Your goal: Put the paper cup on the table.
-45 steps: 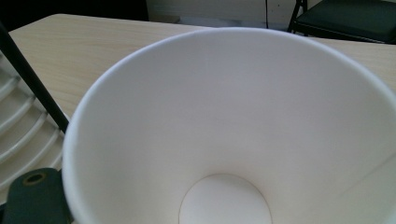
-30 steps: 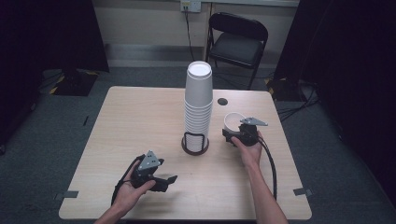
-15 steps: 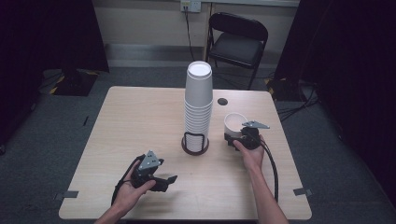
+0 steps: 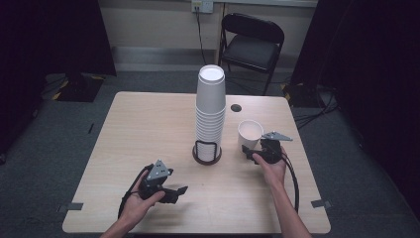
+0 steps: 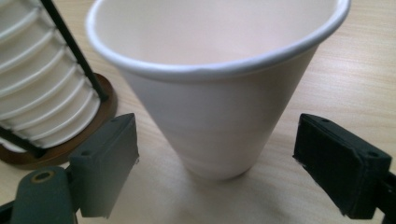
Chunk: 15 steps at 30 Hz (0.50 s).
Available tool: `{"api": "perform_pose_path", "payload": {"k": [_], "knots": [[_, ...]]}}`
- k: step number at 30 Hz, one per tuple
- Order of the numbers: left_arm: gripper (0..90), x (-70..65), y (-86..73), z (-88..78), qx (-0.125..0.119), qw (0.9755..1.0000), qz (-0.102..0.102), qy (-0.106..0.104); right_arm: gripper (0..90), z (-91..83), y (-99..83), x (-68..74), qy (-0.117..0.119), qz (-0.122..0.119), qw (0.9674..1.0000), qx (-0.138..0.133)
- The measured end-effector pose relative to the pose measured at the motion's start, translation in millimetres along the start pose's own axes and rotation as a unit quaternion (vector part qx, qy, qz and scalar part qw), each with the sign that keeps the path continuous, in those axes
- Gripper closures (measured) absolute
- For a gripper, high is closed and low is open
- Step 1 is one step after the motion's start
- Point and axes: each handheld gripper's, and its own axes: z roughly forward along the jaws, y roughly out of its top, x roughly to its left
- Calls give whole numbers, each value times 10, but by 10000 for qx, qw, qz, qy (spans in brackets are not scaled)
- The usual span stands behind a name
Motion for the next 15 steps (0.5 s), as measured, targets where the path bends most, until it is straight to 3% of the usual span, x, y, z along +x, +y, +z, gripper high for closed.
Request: {"api": "perform_pose_path", "payload": {"k": [2,10,15], "knots": [[183,4,0,0,7,10000,-8,20,142,-40,9,15,-22,-60,9999,77],[161,39,-11,-24,-57,9994,-289,198,143,-299,20,70,85,-62,9999,-86],[161,54,-15,-35,-70,9992,-332,232,143,-469,11,124,160,-112,9997,-116]]}}
